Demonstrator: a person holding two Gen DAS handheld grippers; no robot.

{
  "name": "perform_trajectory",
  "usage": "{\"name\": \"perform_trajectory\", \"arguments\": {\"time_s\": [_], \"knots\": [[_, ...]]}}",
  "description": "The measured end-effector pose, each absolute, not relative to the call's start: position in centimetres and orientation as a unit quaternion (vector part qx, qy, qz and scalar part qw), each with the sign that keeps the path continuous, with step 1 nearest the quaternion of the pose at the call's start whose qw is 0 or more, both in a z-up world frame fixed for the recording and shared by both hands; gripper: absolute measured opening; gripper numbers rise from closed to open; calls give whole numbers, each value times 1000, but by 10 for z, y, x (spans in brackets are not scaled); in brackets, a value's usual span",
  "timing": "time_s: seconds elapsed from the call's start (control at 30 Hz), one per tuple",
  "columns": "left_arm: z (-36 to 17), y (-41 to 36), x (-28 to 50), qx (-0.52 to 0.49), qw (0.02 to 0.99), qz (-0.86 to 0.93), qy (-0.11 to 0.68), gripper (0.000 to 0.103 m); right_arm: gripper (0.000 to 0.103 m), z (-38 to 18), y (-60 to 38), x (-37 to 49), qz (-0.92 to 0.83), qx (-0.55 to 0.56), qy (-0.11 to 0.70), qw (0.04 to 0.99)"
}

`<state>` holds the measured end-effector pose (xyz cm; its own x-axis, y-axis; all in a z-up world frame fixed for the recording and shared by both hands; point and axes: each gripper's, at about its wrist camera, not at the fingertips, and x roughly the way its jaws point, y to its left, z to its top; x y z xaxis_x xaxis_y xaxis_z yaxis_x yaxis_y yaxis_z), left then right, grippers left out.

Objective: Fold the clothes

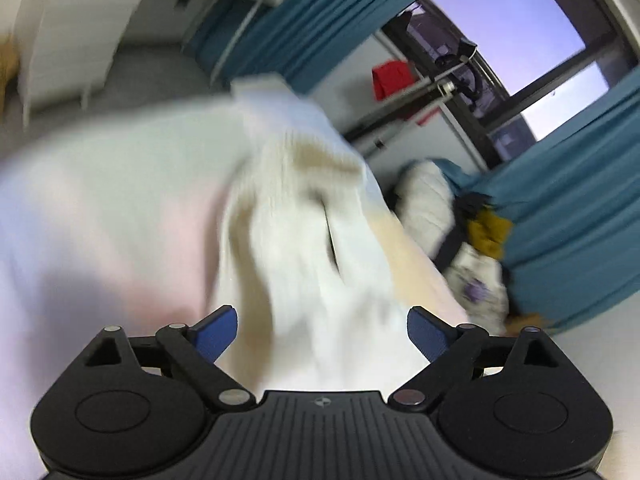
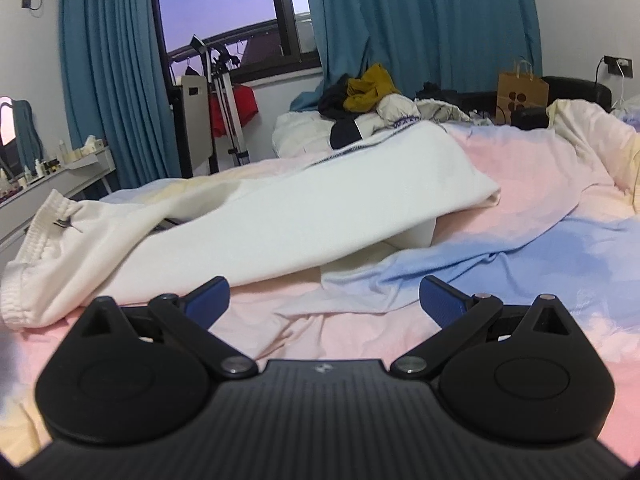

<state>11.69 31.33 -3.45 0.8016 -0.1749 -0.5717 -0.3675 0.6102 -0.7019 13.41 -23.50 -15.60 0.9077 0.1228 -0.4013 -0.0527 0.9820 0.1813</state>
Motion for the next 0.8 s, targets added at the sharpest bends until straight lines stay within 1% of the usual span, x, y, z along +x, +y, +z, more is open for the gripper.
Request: {"name": "perform_trajectory", "arguments": {"time_s": [0.1,0.17,0.27,0.37,0.53,0.67,0.7,0.73,0.8], "knots": [[-68,287,83,-506,804,34,311,94,103,-151,-239,128,43,86,204,974],[-89,274,76,-547,770,35,327,94,103,-150,-244,124,39,97,203,974],[-108,262,76,-568,751,35,335,94,103,-150,-251,123,28,114,207,971],[-117,259,89,-567,759,30,319,96,103,-151,-255,123,19,125,213,969],[-148,263,108,-613,727,32,308,96,103,-157,-258,125,14,146,223,964],[-170,267,114,-657,700,28,281,95,103,-162,-255,131,16,149,232,961],[-174,266,117,-663,693,24,280,91,103,-163,-253,132,18,148,233,961],[-175,265,118,-669,687,25,282,78,103,-164,-251,133,21,147,235,961],[-176,262,120,-681,677,21,278,71,103,-166,-247,135,23,140,235,962]]}}
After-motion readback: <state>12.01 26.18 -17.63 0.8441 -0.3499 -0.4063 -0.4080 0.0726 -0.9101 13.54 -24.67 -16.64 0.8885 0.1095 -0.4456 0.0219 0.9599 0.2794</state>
